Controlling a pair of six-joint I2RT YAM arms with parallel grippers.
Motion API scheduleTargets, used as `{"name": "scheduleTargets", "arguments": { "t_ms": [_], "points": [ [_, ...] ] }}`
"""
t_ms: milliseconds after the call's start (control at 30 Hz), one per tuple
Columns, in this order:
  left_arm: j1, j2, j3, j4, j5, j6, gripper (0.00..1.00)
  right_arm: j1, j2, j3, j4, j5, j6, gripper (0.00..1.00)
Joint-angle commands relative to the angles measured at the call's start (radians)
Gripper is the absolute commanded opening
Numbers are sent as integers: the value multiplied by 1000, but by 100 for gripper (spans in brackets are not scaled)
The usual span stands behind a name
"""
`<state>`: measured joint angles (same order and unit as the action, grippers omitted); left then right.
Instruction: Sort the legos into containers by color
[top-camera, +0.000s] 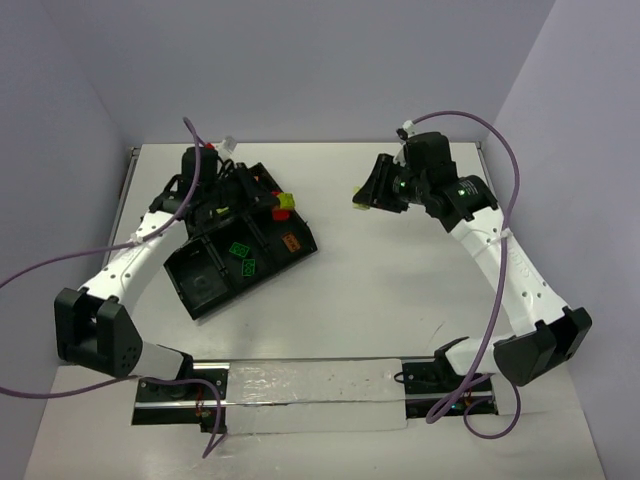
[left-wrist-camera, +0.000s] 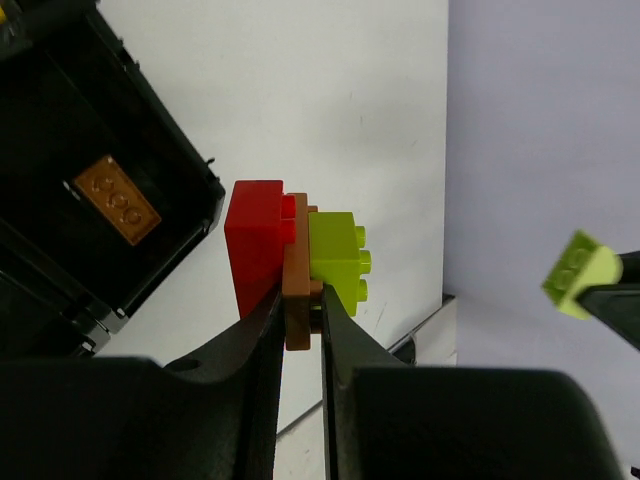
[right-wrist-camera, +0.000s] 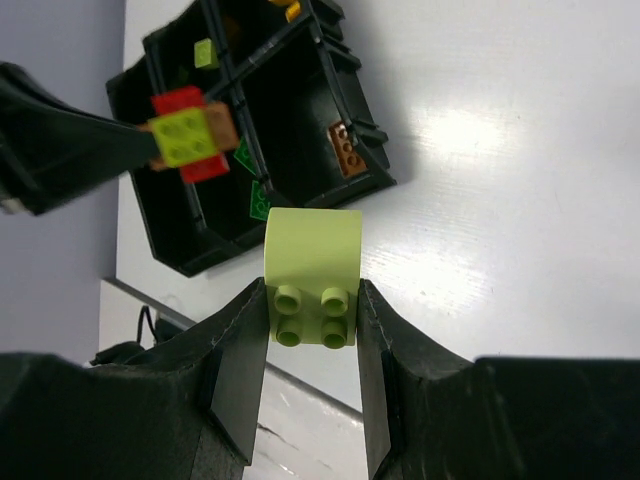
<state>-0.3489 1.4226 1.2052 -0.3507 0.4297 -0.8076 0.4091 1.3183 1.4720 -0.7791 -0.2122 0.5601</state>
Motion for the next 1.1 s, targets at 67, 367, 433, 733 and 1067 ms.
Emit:
{"name": "scheduleTargets", "arguments": {
  "t_ms": [67,367,433,733,1067],
  "points": [
    [-54,1,66,0,58,29,0,-1,-15,-60,20,37,13,0],
    [-289,256,118,89,58,5,0,-37,-91,-17,-42,167,-3,0],
    [-313,310,157,74,49,22,0,-45,-107,-24,-45,180,0,0],
    [-366,533,304,30,60,83,0,-50,-123,-34,-60,179,15,0],
    [-375,641,397,-75,34,150,46,-50,-114,-67,-44,142,23,0]
  ]
}}
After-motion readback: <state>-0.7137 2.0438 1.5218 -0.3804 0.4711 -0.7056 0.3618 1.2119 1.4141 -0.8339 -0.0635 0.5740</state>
